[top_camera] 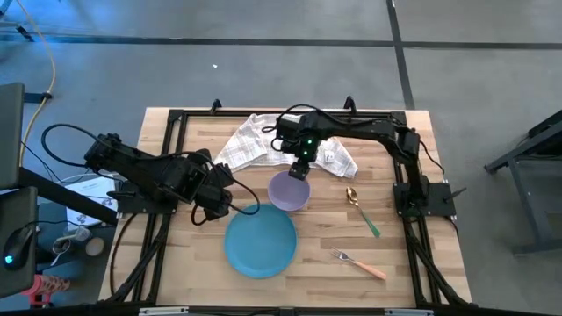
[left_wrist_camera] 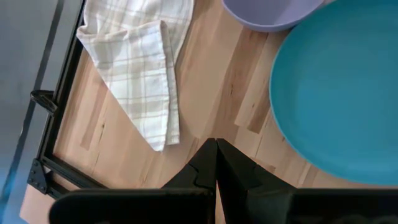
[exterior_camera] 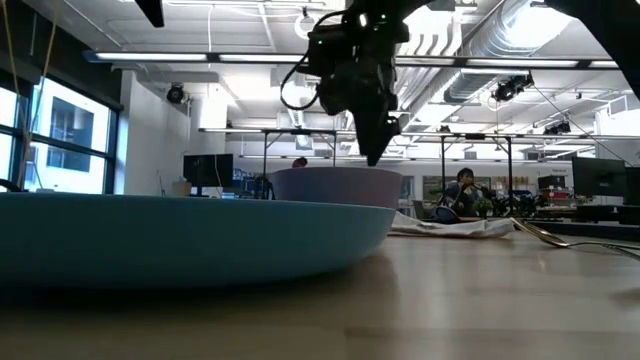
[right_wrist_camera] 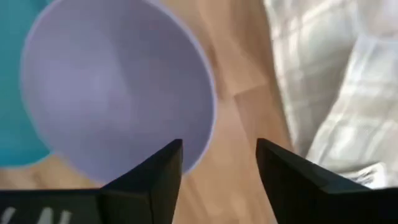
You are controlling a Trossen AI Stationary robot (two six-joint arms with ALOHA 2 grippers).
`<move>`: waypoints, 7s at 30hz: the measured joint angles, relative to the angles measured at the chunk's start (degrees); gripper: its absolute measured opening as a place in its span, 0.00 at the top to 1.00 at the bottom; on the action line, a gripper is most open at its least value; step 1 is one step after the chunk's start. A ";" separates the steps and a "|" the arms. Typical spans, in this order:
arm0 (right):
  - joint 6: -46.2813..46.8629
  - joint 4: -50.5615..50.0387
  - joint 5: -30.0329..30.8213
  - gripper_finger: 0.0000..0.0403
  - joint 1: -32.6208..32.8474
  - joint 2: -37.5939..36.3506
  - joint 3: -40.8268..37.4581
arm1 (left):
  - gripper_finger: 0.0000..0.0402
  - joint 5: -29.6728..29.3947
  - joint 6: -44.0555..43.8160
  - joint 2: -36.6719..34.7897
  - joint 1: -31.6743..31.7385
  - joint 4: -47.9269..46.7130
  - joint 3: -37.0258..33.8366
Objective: Set table place
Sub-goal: Put the purple bowl on top of the blue plate, then put the green spoon into the purple bowl
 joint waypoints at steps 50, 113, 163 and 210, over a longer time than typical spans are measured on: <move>19.71 -4.54 21.00 1.00 7.57 -35.03 0.15 | 1.00 20.60 15.89 13.06 0.03 49.86 -27.87; 22.96 -4.48 19.10 1.00 11.42 -34.35 0.13 | 1.00 5.26 26.32 0.40 20.57 23.74 -7.03; 11.24 -7.18 2.51 0.96 12.23 17.60 20.72 | 1.00 -6.01 8.61 -25.33 19.10 0.02 -6.14; 79.08 -7.50 9.08 0.76 41.21 -25.08 -25.28 | 1.00 -5.77 4.96 -25.35 19.09 1.19 -6.14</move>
